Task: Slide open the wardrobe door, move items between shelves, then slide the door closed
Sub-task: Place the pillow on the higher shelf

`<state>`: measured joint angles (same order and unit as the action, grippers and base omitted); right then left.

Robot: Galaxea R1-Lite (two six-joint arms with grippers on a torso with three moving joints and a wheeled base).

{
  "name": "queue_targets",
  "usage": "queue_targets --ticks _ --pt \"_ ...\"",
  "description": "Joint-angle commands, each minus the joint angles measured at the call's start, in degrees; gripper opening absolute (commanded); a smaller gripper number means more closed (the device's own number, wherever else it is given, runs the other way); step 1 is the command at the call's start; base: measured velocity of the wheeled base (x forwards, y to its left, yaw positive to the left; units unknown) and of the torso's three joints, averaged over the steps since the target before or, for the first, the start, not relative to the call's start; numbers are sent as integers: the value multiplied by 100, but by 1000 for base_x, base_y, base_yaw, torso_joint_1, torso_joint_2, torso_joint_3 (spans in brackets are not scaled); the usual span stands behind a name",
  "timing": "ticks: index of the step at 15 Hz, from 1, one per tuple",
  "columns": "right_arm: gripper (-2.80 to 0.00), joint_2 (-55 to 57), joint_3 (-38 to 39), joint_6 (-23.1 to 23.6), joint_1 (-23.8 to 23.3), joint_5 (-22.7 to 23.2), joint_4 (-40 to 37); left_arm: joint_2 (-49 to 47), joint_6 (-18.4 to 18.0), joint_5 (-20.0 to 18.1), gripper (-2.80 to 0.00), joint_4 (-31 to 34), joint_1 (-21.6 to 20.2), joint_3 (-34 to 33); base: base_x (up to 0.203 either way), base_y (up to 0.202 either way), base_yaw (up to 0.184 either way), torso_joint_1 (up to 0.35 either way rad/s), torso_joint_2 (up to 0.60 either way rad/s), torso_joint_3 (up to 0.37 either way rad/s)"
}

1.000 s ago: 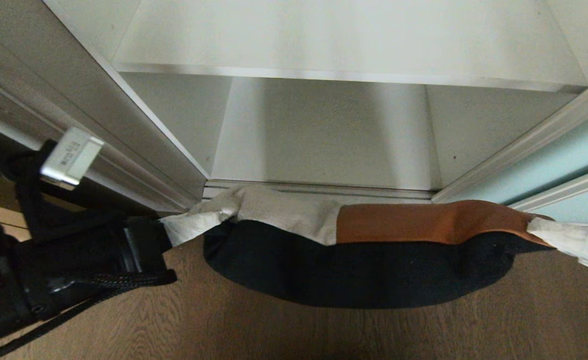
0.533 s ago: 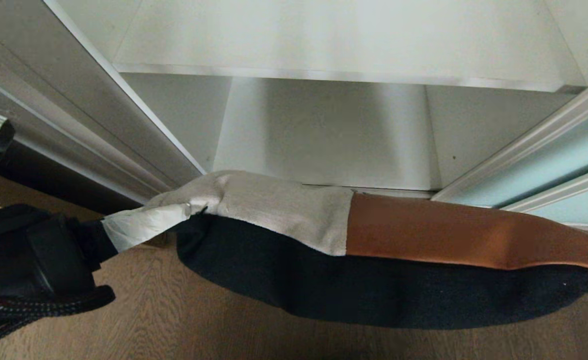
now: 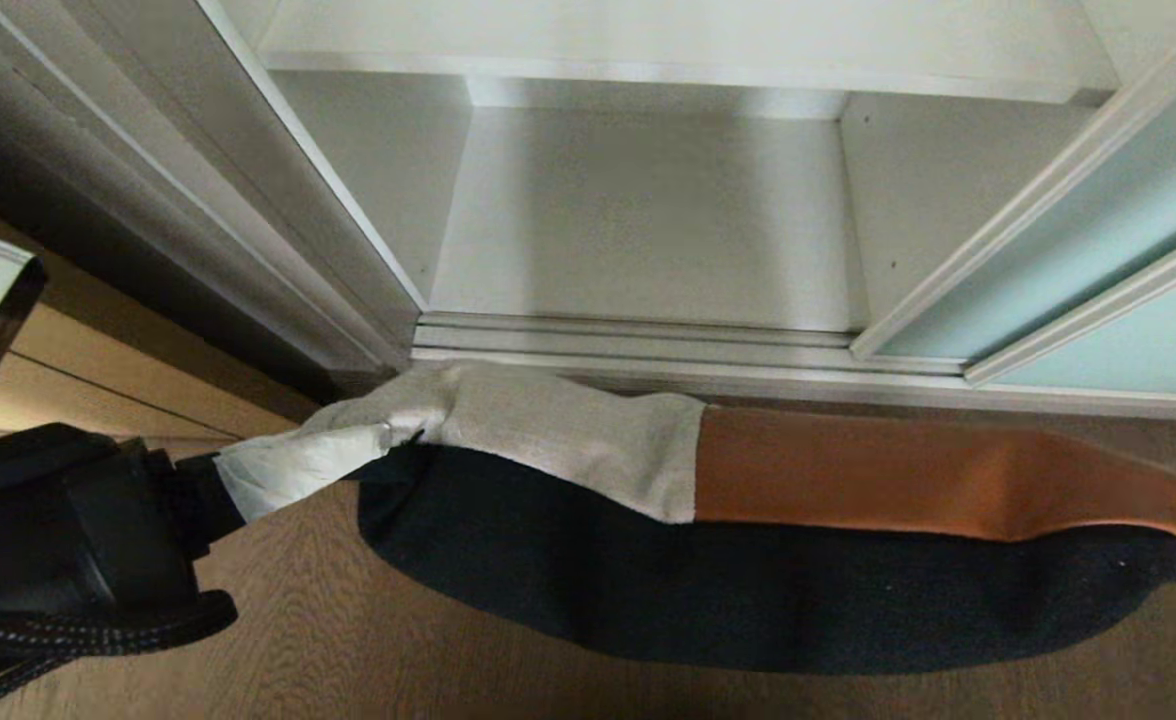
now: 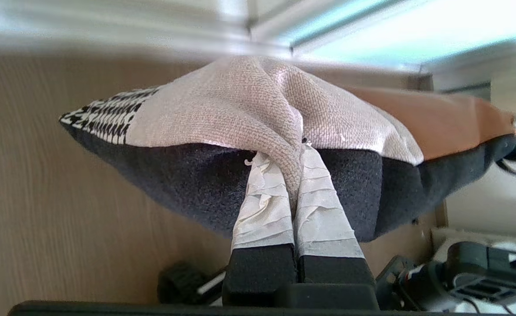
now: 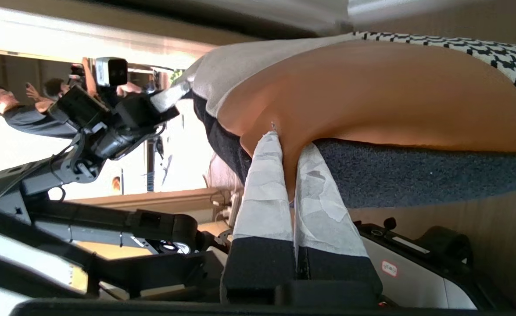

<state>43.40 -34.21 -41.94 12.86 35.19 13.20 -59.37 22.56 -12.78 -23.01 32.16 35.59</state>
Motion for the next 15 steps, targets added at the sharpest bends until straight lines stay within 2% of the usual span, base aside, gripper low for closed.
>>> queue_targets --ticks 1,2,15 --pt "-280 204 -7 -24 -2 14 16 -84 14 -188 -280 32 8 -25 -190 0 2 -4 1 1" --pt "-280 222 -7 -24 5 14 16 -111 11 -233 -280 82 6 19 -167 0 -2 2 3 2" --pt "-280 385 -25 -112 9 40 42 -220 -15 -620 -280 -61 19 -109 0 0 0 0 0 2"
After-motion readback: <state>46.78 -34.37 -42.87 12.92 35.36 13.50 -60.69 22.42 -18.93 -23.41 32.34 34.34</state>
